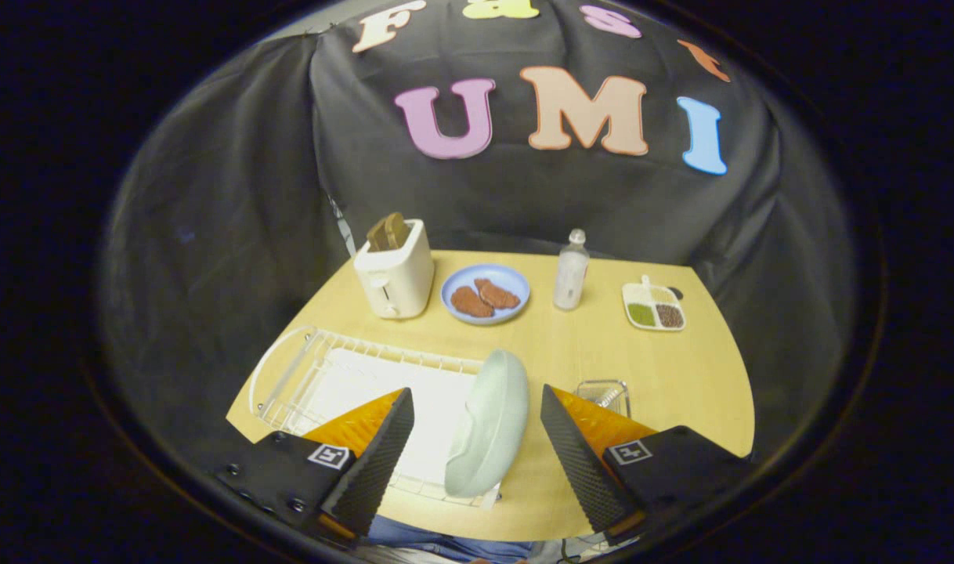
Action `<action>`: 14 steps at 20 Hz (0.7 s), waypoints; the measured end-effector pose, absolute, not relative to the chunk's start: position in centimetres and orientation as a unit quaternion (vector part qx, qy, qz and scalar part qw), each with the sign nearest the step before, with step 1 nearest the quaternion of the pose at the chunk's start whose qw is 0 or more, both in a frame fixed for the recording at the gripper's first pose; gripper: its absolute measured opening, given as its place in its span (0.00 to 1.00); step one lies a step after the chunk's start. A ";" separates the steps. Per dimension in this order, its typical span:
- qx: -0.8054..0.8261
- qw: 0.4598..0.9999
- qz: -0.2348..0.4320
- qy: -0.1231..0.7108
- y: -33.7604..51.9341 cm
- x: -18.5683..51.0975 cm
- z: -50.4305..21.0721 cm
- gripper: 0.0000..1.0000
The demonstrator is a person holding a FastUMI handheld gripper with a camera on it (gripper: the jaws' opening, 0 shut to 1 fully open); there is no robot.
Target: Take the plate from the dish rack, then take the spoon from the basket and place it into the plate.
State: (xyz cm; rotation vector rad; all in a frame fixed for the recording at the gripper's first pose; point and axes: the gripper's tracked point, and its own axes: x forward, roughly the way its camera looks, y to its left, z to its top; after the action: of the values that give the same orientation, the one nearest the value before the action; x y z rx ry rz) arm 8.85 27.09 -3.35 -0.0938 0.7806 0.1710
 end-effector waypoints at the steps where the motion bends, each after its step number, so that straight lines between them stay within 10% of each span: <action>1: -0.049 0.911 0.074 0.402 26.9 8.6 -4.5 1.00; 14: -0.067 0.863 -0.040 0.499 23.8 11.5 -12.3 0.92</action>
State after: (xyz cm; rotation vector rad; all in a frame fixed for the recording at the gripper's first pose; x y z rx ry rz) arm 11.48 23.84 -12.28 -0.1404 1.0467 -0.0843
